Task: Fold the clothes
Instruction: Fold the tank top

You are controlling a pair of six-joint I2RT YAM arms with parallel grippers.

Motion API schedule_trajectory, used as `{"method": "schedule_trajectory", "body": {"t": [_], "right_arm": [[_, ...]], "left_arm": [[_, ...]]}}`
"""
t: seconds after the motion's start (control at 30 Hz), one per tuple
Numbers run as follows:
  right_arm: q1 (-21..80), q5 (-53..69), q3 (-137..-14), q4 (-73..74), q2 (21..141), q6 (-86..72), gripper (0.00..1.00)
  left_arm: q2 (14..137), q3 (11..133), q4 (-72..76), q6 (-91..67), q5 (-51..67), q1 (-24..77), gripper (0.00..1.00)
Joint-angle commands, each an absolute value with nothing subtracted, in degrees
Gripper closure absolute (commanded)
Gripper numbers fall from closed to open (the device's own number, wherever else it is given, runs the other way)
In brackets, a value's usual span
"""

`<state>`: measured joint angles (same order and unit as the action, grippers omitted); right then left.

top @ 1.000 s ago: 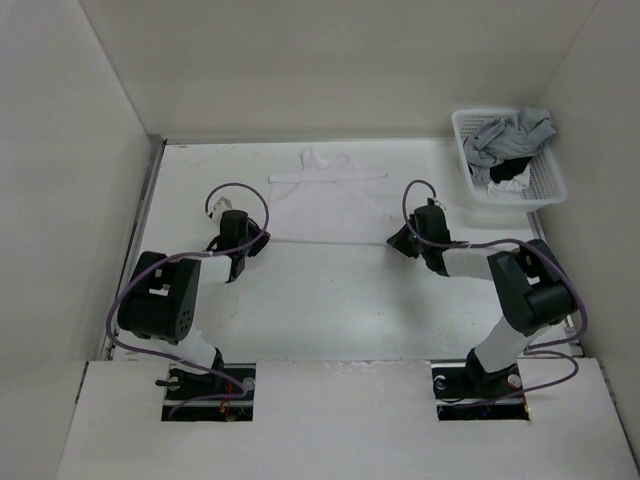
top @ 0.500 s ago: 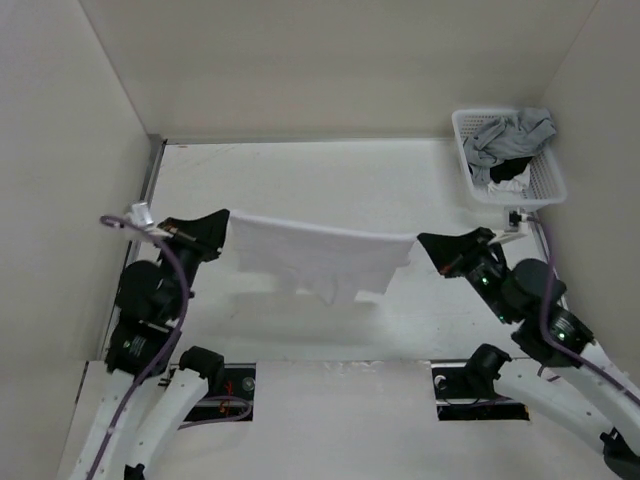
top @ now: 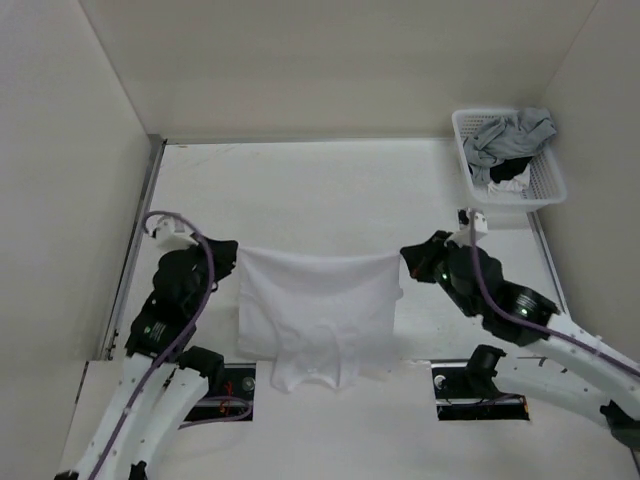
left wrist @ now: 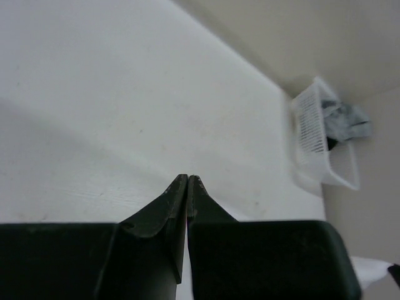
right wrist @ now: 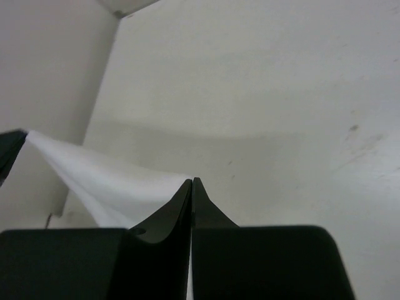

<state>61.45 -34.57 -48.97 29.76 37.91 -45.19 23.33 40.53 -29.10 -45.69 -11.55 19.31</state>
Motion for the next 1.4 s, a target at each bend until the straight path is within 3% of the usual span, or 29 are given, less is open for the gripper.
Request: {"method": "schedule_trajectory", "body": {"t": [0.0,0.13,0.3,0.47,0.63,1.0,1.17,1.37], "right_arm": [[44.7,-19.0,-44.7,14.6,46.5,-39.1,0.99],[27.6,-4.9,-46.0,-0.1,64.2,-38.7,0.99],[19.3,2.2,-61.2,-3.4,87.5,-36.9,0.98],[15.7,4.9,-72.2,-1.1,98.7,-37.3,0.98],[16.0,4.4,-66.1,-2.5,94.7,-37.4,0.98],[24.4,-1.2,-36.3,-10.8,74.2,-42.2,0.98],[29.3,-4.8,-28.9,-9.8,69.2,-45.4,0.98],[33.5,-8.7,-26.3,-4.8,67.6,-47.7,0.97]], "left_arm": [[34.8,36.7,-15.9,-46.1,-11.9,17.4,1.0],[55.0,38.8,-1.0,-46.8,-11.7,14.6,1.0],[81.9,51.7,8.8,-47.0,-10.4,10.3,1.0],[91.8,61.7,8.3,-46.3,-8.4,9.3,1.0],[87.0,56.2,9.3,-46.6,-7.6,9.7,0.99],[61.0,26.8,14.2,-48.9,-6.9,10.9,0.99],[48.3,17.2,9.8,-49.4,-6.5,10.8,0.99],[43.3,10.8,6.4,-49.6,-5.7,10.0,0.93]]}}
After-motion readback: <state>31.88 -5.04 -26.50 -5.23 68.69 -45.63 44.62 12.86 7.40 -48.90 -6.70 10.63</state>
